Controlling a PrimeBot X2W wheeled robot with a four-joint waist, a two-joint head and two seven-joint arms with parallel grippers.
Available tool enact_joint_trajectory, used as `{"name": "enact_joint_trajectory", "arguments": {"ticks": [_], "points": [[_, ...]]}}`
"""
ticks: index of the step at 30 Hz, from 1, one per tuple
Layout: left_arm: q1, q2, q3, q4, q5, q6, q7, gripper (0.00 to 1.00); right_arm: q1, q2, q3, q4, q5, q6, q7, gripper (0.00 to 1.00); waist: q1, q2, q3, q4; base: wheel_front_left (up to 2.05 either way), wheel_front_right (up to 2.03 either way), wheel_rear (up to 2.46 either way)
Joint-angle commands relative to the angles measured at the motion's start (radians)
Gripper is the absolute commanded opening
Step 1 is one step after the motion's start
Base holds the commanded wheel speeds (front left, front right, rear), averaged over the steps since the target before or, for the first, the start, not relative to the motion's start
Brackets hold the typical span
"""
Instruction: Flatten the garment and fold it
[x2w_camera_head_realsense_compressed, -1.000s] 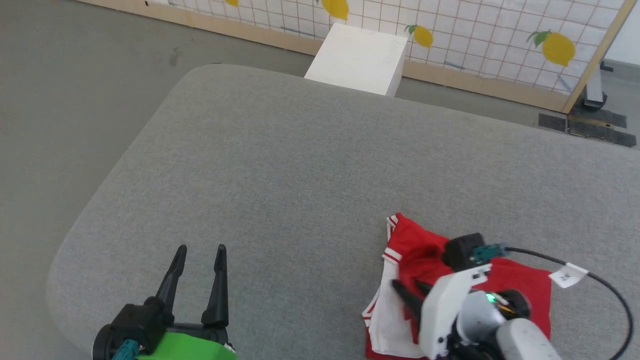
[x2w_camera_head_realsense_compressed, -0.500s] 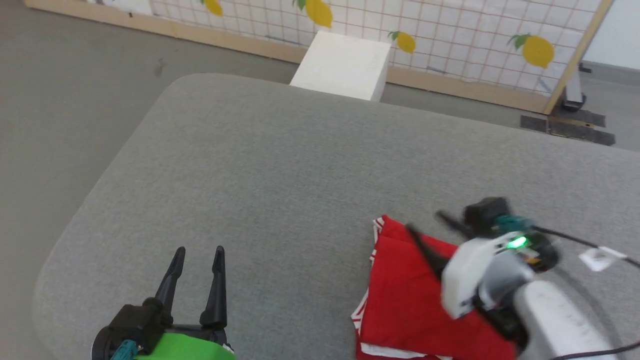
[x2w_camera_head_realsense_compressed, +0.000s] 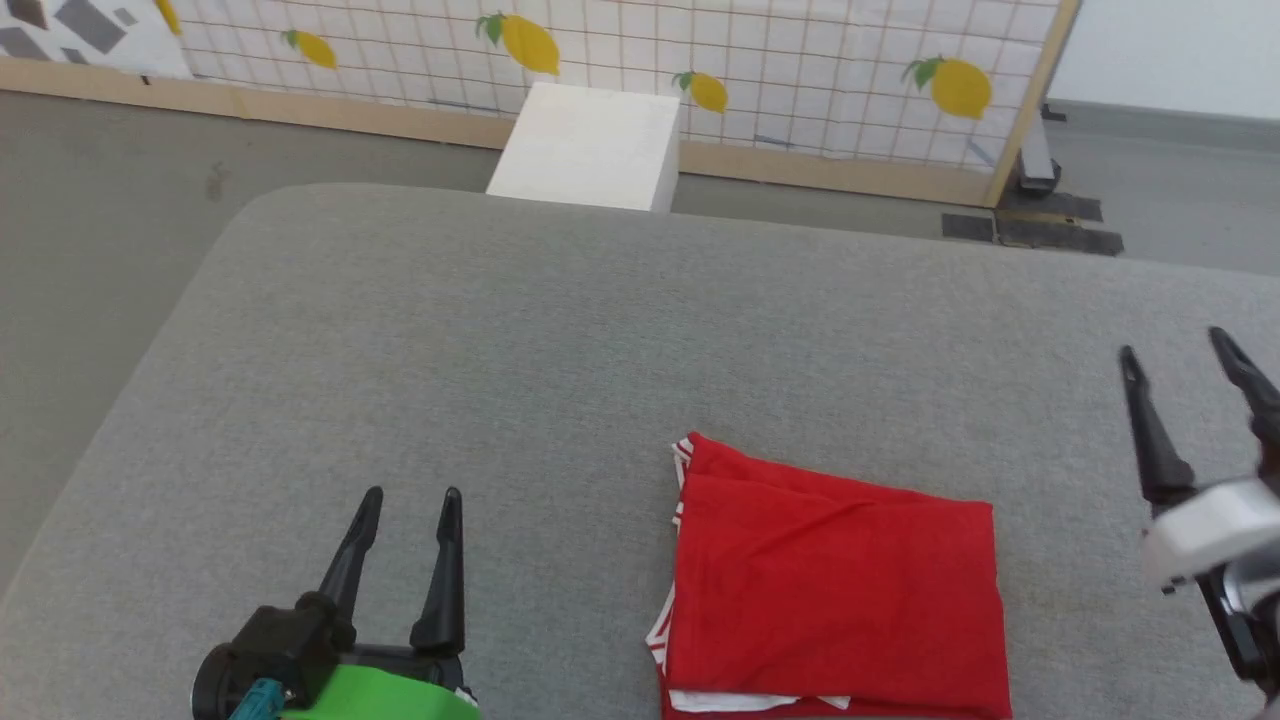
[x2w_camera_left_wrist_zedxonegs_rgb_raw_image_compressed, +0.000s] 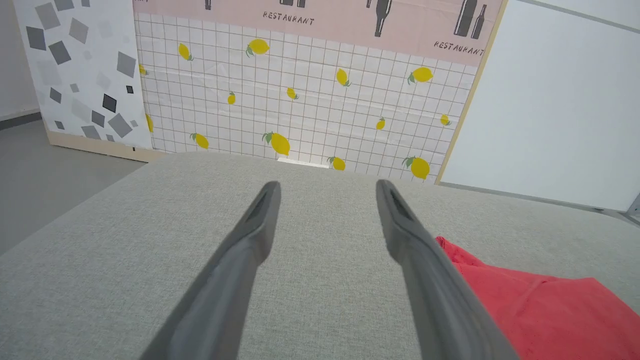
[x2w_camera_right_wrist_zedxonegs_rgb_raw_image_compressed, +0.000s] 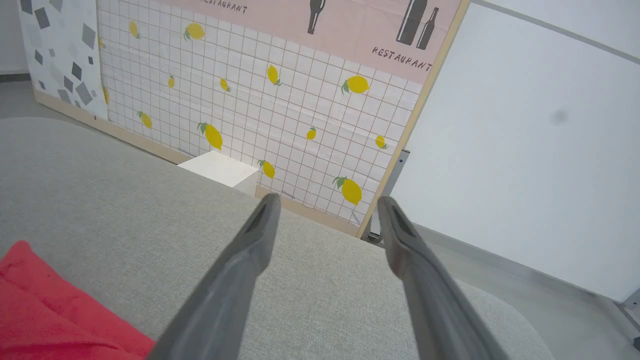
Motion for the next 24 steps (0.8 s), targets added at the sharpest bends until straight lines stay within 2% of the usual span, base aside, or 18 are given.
{"name": "enact_joint_trajectory", "arguments": {"ticks": [1, 5, 13, 24], "points": [[-0.006, -0.005, -0.006, -0.001, 0.008, -0.005, -0.004, 1.00, 0.033, 0.032, -0.034, -0.027, -0.013, -0.001, -0.025, 1.00, 0.0000, -0.0001, 0.015, -0.016, 0.00, 0.00, 0.00], [-0.009, -0.005, -0.017, 0.007, 0.013, -0.005, -0.004, 1.00, 0.126, 0.105, -0.099, -0.101, -0.039, -0.001, -0.068, 1.00, 0.0000, -0.0001, 0.023, -0.023, 0.00, 0.00, 0.00], [-0.013, -0.005, -0.020, 0.012, 0.011, -0.007, -0.004, 1.00, 0.278, 0.238, -0.156, -0.195, -0.064, -0.001, -0.122, 1.00, 0.0000, -0.0001, 0.028, -0.023, 0.00, 0.00, 0.00], [-0.018, -0.005, -0.024, 0.013, 0.023, -0.007, -0.004, 1.00, 0.300, 0.261, -0.137, -0.206, -0.071, -0.001, -0.131, 1.00, 0.0000, -0.0001, 0.028, -0.020, 0.00, 0.00, 0.00]]}}
